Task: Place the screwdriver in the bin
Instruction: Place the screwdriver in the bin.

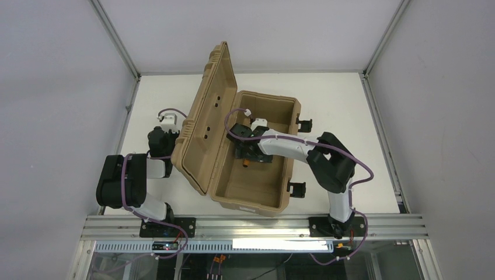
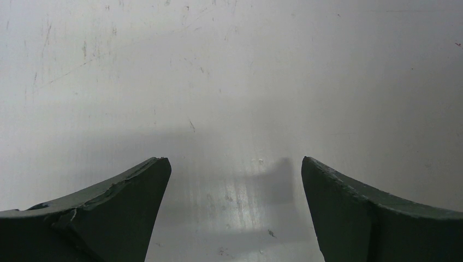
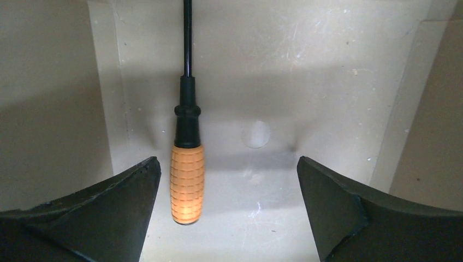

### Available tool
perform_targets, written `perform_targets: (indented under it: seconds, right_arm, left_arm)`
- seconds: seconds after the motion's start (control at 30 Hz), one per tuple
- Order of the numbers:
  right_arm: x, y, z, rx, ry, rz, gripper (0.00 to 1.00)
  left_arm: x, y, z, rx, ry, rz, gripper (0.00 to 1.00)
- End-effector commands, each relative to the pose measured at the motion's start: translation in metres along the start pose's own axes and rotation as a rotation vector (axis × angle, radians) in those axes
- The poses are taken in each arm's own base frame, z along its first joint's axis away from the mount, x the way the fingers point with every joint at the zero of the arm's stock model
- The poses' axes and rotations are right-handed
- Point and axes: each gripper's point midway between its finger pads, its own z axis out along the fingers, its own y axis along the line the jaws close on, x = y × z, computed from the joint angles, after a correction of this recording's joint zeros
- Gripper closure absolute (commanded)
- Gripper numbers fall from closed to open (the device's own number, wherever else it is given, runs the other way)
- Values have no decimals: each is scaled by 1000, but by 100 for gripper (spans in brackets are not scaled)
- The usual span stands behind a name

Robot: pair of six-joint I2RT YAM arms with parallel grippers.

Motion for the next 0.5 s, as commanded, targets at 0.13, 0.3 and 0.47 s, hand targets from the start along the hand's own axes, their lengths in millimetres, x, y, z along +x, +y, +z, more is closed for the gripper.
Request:
perform_targets:
  seconds: [0.13,0.3,0.47]
  right_arm:
    - [-34,0,-45,-61,-96,78,1]
    - [-51,-6,-70,-57,-128,74,1]
    - [-69,-9,-96,-46,-144,54,1]
  left_arm:
    - [-19,-1,2,-1,-57,24,1]
    - [-19,0,2,-1,-59,25,1]
    - [-19,-1,2,-2,-57,23,1]
